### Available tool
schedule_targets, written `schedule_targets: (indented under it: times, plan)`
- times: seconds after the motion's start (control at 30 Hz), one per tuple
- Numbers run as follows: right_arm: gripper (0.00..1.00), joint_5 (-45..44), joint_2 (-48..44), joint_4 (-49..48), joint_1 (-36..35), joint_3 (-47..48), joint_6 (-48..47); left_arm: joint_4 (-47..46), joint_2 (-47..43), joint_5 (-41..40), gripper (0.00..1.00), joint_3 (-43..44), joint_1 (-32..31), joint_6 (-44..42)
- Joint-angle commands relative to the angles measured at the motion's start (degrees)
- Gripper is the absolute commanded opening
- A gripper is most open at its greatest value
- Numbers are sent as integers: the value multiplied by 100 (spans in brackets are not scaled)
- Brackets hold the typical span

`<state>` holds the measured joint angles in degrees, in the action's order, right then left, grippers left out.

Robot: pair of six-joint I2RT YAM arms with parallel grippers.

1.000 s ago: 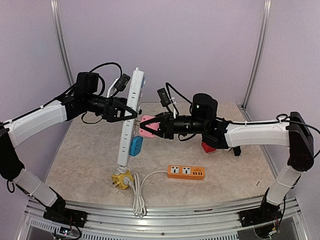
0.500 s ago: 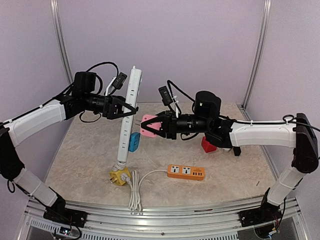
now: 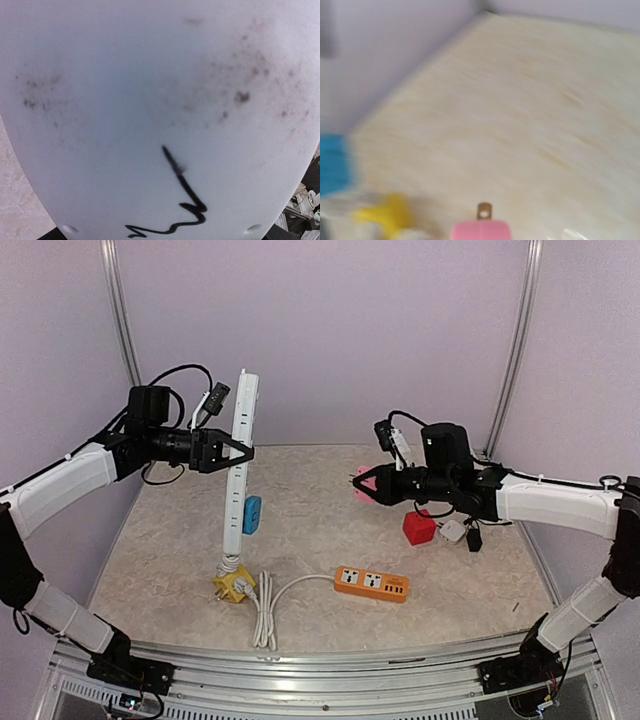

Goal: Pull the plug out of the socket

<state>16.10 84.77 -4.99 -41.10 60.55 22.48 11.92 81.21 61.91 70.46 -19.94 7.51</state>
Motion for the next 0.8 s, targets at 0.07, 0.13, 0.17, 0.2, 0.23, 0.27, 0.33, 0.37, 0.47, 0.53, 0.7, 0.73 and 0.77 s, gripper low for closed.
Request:
schedule_targets:
  times: [0.07, 0.13, 0.17, 0.2, 0.23, 0.27, 0.33, 0.37, 0.47, 0.53, 0.7, 0.73, 0.77]
  plan:
    - [0, -1018, 223, 804, 765, -384, 142, -468, -146, 23, 2, -165, 95, 164]
    - [0, -1153, 107, 816, 1034, -570, 256, -472, -179, -42, 2, -238, 112, 163]
    - [0, -1194, 29, 816, 1180, -662, 297, -470, -208, -61, 2, -262, 109, 163]
    - [0, -1229, -48, 808, 1320, -759, 330, -471, -221, -65, 2, -275, 106, 163]
    - [0, -1258, -115, 799, 1457, -843, 347, -477, -234, -72, 2, -285, 108, 171]
    - [0, -1299, -170, 791, 1586, -942, 367, -479, -243, -84, 2, -287, 112, 180]
    - [0, -1363, -217, 745, 1854, -1115, 408, -487, -248, -90, 2, -287, 114, 194]
    - [0, -1390, -205, 726, 2004, -1194, 437, -487, -233, -85, 2, -287, 109, 202]
    - [0, -1267, 9, 563, 2505, -1263, 502, -495, -196, -75, 2, -287, 111, 224]
    - [0, -1179, 225, 517, 2756, -1198, 476, -509, -165, -60, 2, -287, 113, 248]
    - [0, -1083, 912, 252, 3067, -725, 279, -555, -142, -66, 2, -319, 111, 281]
    - [0, -1062, 1055, 274, 3105, -607, 244, -569, -134, -59, 2, -314, 106, 278]
    - [0, -1013, 1184, 291, 3141, -487, 201, -581, -123, -56, 2, -320, 106, 292]
